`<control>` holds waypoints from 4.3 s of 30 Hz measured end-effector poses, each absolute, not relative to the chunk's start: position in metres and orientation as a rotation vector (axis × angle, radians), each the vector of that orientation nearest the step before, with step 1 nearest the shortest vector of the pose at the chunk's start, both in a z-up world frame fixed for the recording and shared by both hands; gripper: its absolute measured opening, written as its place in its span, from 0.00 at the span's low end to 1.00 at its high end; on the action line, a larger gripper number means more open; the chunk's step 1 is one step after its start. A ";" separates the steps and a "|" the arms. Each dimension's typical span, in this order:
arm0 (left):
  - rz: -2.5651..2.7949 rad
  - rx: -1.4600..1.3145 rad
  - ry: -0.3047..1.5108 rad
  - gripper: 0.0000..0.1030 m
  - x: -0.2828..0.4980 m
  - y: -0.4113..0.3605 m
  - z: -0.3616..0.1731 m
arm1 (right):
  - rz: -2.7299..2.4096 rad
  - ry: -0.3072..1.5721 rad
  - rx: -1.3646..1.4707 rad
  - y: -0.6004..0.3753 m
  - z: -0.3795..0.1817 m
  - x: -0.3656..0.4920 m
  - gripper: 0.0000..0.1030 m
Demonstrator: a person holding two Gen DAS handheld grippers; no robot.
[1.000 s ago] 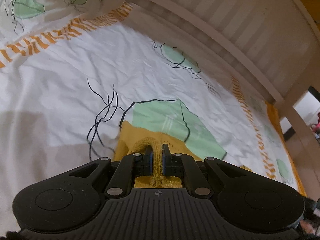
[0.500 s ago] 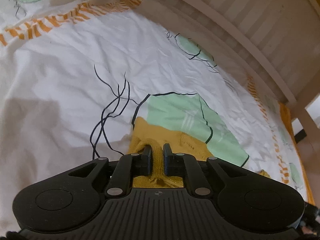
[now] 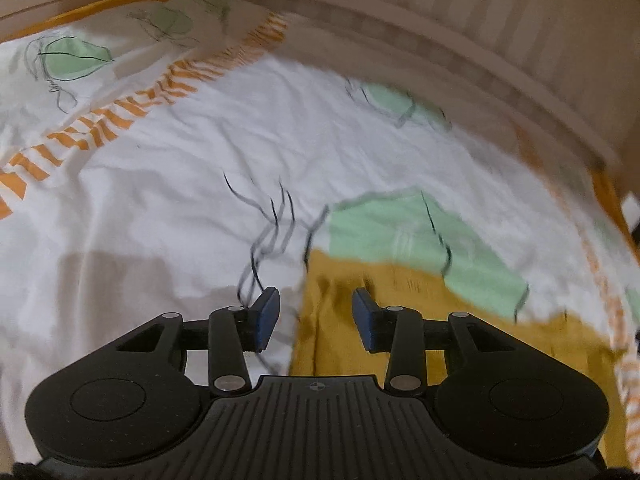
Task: Fold small clothes
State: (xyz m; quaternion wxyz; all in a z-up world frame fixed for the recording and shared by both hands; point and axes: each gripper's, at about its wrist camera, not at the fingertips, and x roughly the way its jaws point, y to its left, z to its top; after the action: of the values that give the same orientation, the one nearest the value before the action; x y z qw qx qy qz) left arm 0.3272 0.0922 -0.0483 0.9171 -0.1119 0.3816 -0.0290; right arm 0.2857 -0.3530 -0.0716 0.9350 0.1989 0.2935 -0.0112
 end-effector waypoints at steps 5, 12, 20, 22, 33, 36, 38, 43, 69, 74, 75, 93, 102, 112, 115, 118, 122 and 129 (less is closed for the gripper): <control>-0.141 -0.175 0.890 0.38 0.303 0.073 -0.058 | 0.050 0.657 0.327 -0.319 -0.070 0.273 0.63; -0.200 -0.085 0.953 0.39 0.285 0.070 -0.088 | 0.129 0.722 0.153 -0.262 -0.075 0.260 0.63; -0.236 -0.129 0.961 0.39 0.289 0.079 -0.092 | 0.195 0.766 0.048 -0.201 -0.084 0.270 0.63; -0.235 -0.130 0.960 0.39 0.289 0.078 -0.092 | 0.200 0.780 0.030 -0.189 -0.087 0.277 0.63; -0.249 -0.132 0.977 0.41 0.291 0.080 -0.091 | 0.115 0.829 -0.009 -0.166 -0.093 0.352 0.66; -0.249 -0.135 0.981 0.41 0.291 0.080 -0.091 | 0.093 0.836 -0.002 -0.168 -0.094 0.369 0.66; -0.247 -0.138 0.981 0.42 0.292 0.080 -0.091 | 0.083 0.831 -0.010 -0.169 -0.092 0.375 0.66; -0.247 -0.138 0.980 0.43 0.291 0.078 -0.091 | 0.066 0.804 0.025 -0.171 -0.079 0.365 0.66; -0.227 -0.110 1.024 0.44 0.281 0.085 -0.084 | 0.324 0.743 -0.160 -0.099 -0.101 0.242 0.66; -0.202 -0.134 1.020 0.44 0.277 0.090 -0.081 | 0.406 0.745 -0.113 -0.099 -0.099 0.224 0.67; -0.198 -0.134 1.019 0.43 0.277 0.090 -0.080 | 0.425 0.747 -0.101 -0.100 -0.099 0.222 0.67; -0.242 -0.109 0.994 0.44 0.274 0.048 -0.066 | 0.368 0.779 0.117 -0.202 -0.072 0.195 0.75; -0.226 -0.084 0.993 0.44 0.272 0.019 -0.066 | 0.057 0.796 0.332 -0.330 -0.068 0.211 0.85; -0.171 -0.029 1.011 0.44 0.277 -0.008 -0.069 | 0.078 0.912 0.593 -0.381 -0.117 0.232 0.96; -0.163 -0.004 1.008 0.44 0.280 -0.018 -0.070 | 0.116 0.905 0.599 -0.380 -0.118 0.235 1.00; -0.151 0.010 1.012 0.44 0.283 -0.027 -0.071 | 0.151 0.882 0.604 -0.382 -0.122 0.240 1.00; -0.141 0.033 1.018 0.44 0.287 -0.038 -0.073 | 0.181 0.839 0.679 -0.394 -0.128 0.243 1.00; -0.112 0.093 1.036 0.44 0.304 -0.063 -0.067 | 0.171 0.841 0.828 -0.410 -0.132 0.246 1.00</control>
State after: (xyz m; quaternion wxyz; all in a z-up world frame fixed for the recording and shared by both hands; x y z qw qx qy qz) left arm 0.3044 -0.0631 -0.0675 0.8662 0.0443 0.4948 -0.0535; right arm 0.2458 -0.4100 -0.1317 0.8274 0.3900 0.3959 0.0806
